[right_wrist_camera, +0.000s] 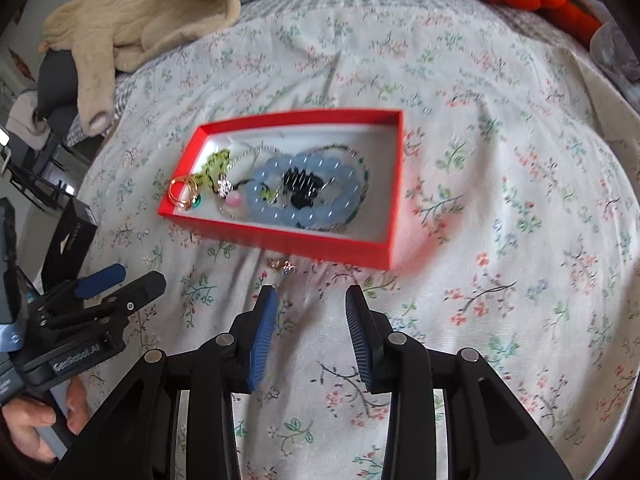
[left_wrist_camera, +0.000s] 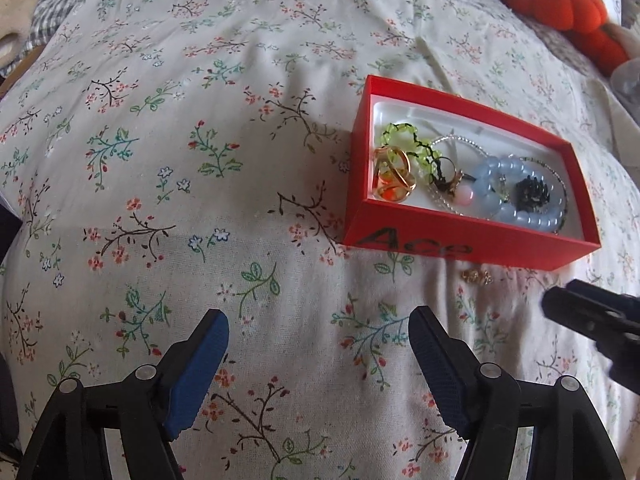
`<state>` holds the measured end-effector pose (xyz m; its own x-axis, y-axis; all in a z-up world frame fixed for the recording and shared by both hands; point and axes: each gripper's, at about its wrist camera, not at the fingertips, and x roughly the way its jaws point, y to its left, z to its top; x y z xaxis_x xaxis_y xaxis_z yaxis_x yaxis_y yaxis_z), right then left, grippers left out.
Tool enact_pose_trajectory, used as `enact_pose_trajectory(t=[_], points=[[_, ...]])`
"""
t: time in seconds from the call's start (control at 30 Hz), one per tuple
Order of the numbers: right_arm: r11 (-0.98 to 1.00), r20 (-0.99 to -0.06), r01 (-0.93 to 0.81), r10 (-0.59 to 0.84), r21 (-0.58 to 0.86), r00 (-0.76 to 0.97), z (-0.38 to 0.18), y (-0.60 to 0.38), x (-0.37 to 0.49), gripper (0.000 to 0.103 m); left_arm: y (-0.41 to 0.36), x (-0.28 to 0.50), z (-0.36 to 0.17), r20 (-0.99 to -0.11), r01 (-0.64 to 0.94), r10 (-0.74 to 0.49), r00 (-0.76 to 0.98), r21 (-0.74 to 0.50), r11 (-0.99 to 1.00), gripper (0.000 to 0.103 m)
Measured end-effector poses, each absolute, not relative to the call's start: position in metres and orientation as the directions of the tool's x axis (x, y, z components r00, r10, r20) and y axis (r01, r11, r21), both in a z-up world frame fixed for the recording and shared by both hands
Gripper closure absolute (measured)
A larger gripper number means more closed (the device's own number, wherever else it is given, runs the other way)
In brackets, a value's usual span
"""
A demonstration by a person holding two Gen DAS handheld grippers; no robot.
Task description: Organize jewelry
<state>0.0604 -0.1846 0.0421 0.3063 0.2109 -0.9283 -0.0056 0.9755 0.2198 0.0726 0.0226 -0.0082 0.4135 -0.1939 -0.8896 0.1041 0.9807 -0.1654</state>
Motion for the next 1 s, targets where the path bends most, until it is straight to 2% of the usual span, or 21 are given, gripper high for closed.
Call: enact_pose_trajectory(t=[0.17,0.5,0.6,0.63,0.77,0.83,0.93,1.0], points=[[0.972,-0.94,0.028,0.219,0.234,0.26,0.022,-0.174,0.075,0.08,0.023,0.071,-0.008,-0.888,0.105,-0.207,0.41,-0.179,0.978,0.025],[0.981,-0.955,0.025,0.18,0.191,0.234,0.004,-0.155,0.096,0.083,0.026,0.069,-0.011,-0.893,0.109,-0.201,0.403,-0.171,0.979,0.025],[0.984,-0.959,0.015,0.167,0.175,0.23,-0.001,-0.151,0.098,0.09,0.025,0.068,-0.012,-0.891,0.119,-0.209,0.404,-0.175,0.977,0.025],[0.985,-0.958,0.009,0.168,0.175,0.23,-0.002,-0.15,0.099,0.096,0.024,0.068,-0.013,-0.89,0.123,-0.211,0.404,-0.176,0.977,0.025],[0.984,-0.957,0.003,0.173,0.179,0.233,-0.001,-0.151,0.097,0.102,0.018,0.069,-0.015,-0.884,0.149,-0.259,0.39,-0.217,0.965,0.026],[0.982,-0.954,-0.003,0.183,0.188,0.239,0.005,-0.155,0.092,0.102,0.011,0.071,-0.018,-0.877,0.164,-0.302,0.373,-0.258,0.952,0.028],[0.98,-0.95,0.005,0.193,0.201,0.246,0.014,-0.165,0.087,0.102,-0.001,0.077,-0.022,-0.865,0.177,-0.362,0.347,-0.319,0.931,0.038],[0.978,-0.95,0.021,0.198,0.209,0.244,0.017,-0.174,0.084,0.102,-0.011,0.082,-0.026,-0.855,0.181,-0.404,0.326,-0.363,0.914,0.05]])
